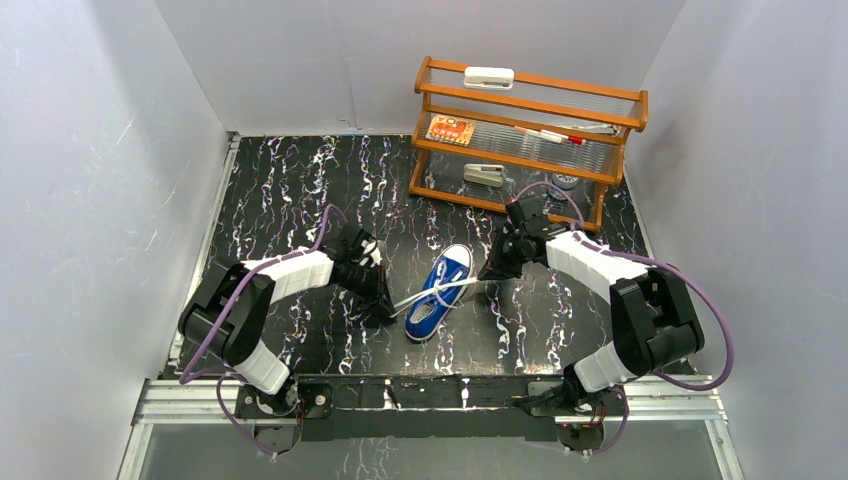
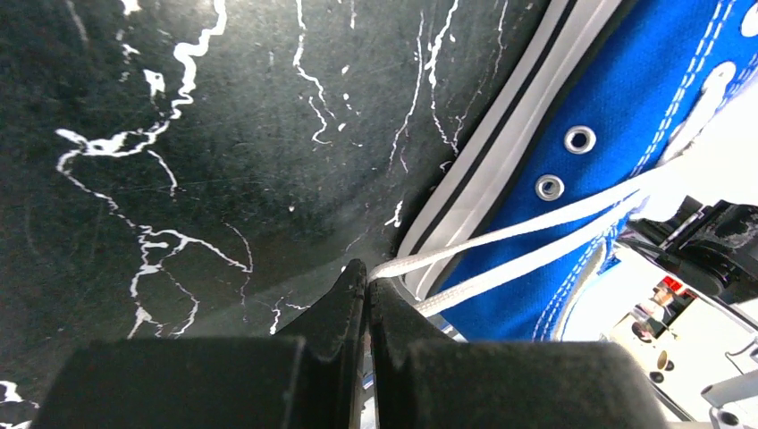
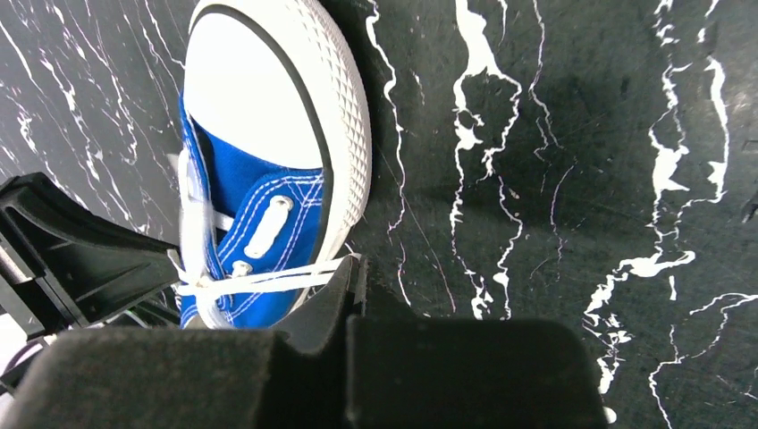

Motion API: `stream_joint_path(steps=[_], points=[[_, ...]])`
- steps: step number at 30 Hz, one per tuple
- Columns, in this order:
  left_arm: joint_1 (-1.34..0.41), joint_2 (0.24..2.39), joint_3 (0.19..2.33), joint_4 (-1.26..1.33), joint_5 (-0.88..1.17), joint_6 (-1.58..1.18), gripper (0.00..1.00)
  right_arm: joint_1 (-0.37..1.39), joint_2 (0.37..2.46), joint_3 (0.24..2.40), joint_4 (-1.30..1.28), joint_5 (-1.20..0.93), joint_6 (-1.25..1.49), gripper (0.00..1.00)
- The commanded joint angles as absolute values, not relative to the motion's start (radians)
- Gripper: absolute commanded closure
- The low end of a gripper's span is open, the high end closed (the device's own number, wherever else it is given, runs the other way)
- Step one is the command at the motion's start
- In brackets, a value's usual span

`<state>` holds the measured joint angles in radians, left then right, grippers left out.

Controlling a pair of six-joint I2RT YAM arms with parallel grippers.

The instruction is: Tie the shoes

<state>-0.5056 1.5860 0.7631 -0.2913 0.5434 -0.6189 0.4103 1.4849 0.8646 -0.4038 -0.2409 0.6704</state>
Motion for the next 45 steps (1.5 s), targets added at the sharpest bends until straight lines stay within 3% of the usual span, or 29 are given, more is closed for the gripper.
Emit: stream_joint_path(steps=[1, 14, 17, 20, 21, 22, 24, 28, 34, 38, 45], points=[[-0.492, 1.557, 0.75, -0.388, 0.47, -0.597, 1.0, 0.388, 1.456, 0.856, -0.374, -0.11, 0.676, 1.0], [-0.472, 1.516, 0.68, -0.408, 0.429, -0.603, 1.0, 0.328, 1.44, 0.787, -0.373, -0.048, 0.706, 1.0], [-0.471, 1.501, 0.675, -0.378, 0.469, -0.592, 1.0, 0.325, 1.449, 0.797, -0.361, -0.094, 0.659, 1.0], [-0.471, 1.509, 0.694, -0.336, 0.537, -0.583, 1.0, 0.328, 1.454, 0.818, -0.264, -0.332, 0.477, 1.0], [-0.471, 1.517, 0.702, -0.328, 0.555, -0.582, 1.0, 0.328, 1.471, 0.838, -0.278, -0.431, 0.428, 0.95], [-0.471, 1.527, 0.709, -0.325, 0.573, -0.58, 1.0, 0.33, 1.495, 0.859, -0.315, -0.507, 0.384, 0.8], [-0.471, 1.542, 0.722, -0.325, 0.596, -0.576, 1.0, 0.346, 1.521, 0.877, -0.364, -0.645, 0.315, 0.61], [-0.471, 1.536, 0.727, -0.326, 0.605, -0.572, 1.0, 0.423, 1.451, 0.856, -0.429, -0.671, 0.191, 0.39], [-0.471, 1.52, 0.726, -0.327, 0.622, -0.574, 1.0, 0.561, 1.422, 0.874, -0.469, -0.5, -0.071, 0.24], [-0.471, 1.521, 0.731, -0.327, 0.624, -0.574, 1.0, 0.646, 1.367, 0.815, -0.316, -0.426, -0.168, 0.13], [-0.471, 1.534, 0.75, -0.328, 0.637, -0.573, 1.0, 0.682, 1.44, 0.821, -0.235, -0.422, -0.241, 0.13]])
